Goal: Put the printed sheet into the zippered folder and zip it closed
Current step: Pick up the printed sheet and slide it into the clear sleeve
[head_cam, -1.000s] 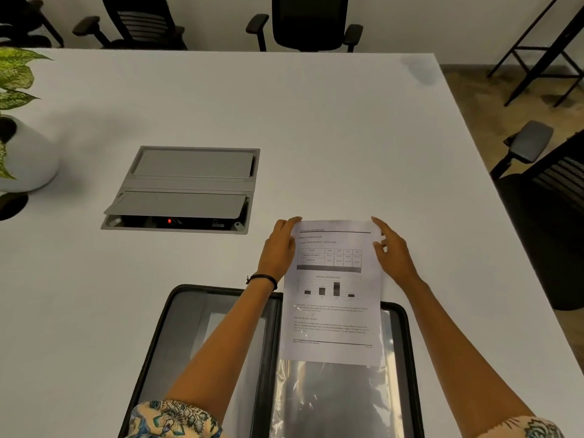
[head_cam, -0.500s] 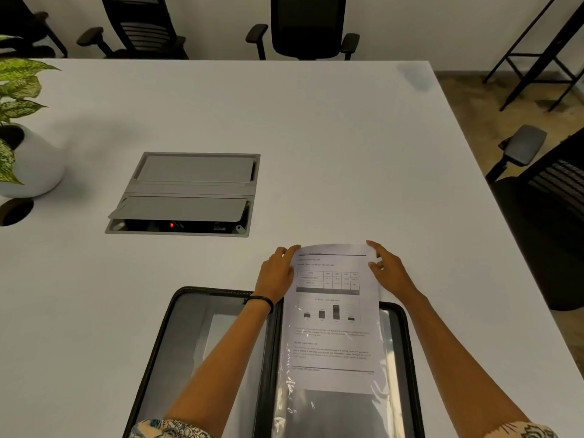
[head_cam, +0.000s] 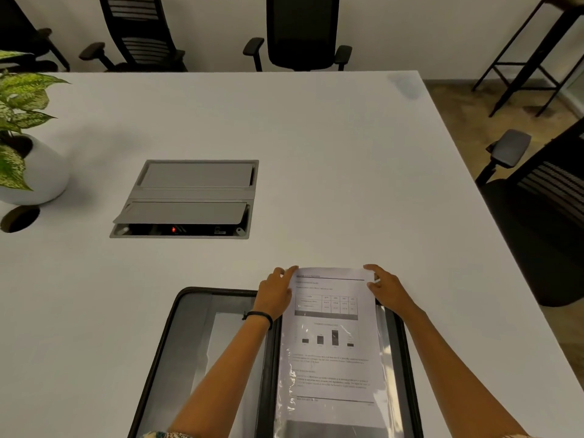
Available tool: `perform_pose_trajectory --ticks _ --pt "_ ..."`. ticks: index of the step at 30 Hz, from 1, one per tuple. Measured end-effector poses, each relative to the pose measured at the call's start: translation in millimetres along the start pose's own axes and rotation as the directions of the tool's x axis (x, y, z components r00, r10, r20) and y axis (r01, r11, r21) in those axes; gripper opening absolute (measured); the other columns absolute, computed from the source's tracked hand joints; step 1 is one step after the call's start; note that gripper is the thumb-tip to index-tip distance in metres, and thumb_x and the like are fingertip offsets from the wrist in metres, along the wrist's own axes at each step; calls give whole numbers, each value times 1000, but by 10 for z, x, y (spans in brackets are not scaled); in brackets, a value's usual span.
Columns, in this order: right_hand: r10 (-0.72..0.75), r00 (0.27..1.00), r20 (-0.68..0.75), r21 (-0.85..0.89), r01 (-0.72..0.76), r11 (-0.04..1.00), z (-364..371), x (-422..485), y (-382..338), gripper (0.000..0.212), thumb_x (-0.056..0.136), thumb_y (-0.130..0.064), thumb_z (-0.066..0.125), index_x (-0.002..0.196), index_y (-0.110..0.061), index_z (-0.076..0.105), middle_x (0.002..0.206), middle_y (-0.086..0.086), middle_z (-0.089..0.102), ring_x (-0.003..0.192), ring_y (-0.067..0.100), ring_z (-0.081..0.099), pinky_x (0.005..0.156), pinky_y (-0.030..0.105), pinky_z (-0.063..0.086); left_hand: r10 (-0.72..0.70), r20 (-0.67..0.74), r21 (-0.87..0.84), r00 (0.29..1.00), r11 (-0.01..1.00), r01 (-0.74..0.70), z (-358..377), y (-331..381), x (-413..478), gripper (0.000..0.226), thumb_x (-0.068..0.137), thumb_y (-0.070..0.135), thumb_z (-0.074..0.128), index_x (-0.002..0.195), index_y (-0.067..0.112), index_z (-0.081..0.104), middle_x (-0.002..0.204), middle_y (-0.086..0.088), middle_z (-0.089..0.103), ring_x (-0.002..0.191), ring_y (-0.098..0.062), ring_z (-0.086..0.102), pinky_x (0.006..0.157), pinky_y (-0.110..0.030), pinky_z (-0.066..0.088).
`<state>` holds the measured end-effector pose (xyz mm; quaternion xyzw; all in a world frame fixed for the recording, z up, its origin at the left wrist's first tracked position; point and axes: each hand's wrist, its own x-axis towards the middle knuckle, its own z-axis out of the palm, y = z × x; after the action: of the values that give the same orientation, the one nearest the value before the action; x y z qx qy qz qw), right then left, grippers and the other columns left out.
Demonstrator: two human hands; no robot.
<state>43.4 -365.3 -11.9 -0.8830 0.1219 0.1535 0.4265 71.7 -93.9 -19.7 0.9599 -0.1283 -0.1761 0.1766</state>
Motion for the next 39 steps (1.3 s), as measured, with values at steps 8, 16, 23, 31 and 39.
perform_pose_trajectory --ticks 8,16,23,31,39 --pt "28 999 -27 -56 -29 998 91 -141 98 31 92 -6 49 123 -5 52 113 19 56 88 22 55 76 28 48 -8 53 -10 999 1000 9 71 -22 -176 53 98 14 42 148 23 26 137 -12 41 109 -27 56 89 -35 52" --pt "39 999 25 -95 -37 995 119 -231 174 36 88 12 41 118 0 57 124 24 54 110 36 56 99 41 48 -56 99 -160 994 985 71 159 47 -282 46 101 31 40 144 19 33 148 -18 28 134 -33 36 111 -40 39" --pt "19 993 120 -92 -7 996 101 -229 183 36 82 22 39 104 9 65 115 27 61 105 41 58 93 45 51 -76 76 -250 994 964 93 193 23 -307 37 102 26 37 134 11 50 147 -17 30 136 -29 35 116 -34 31" --pt "13 995 104 -136 2 991 138 -245 228 42 80 23 36 103 4 67 114 29 58 102 40 54 91 36 45 -79 93 -320 992 942 105 212 -33 -339 33 101 21 41 127 6 56 146 -17 34 137 -29 34 117 -38 29" --pt "22 998 -52 -36 -24 999 302 -684 291 44 91 7 41 134 -5 41 148 22 27 139 32 26 117 42 23 -45 96 -254 994 965 68 169 -374 -630 52 99 19 45 148 15 27 160 -4 14 149 -22 11 121 -35 19"
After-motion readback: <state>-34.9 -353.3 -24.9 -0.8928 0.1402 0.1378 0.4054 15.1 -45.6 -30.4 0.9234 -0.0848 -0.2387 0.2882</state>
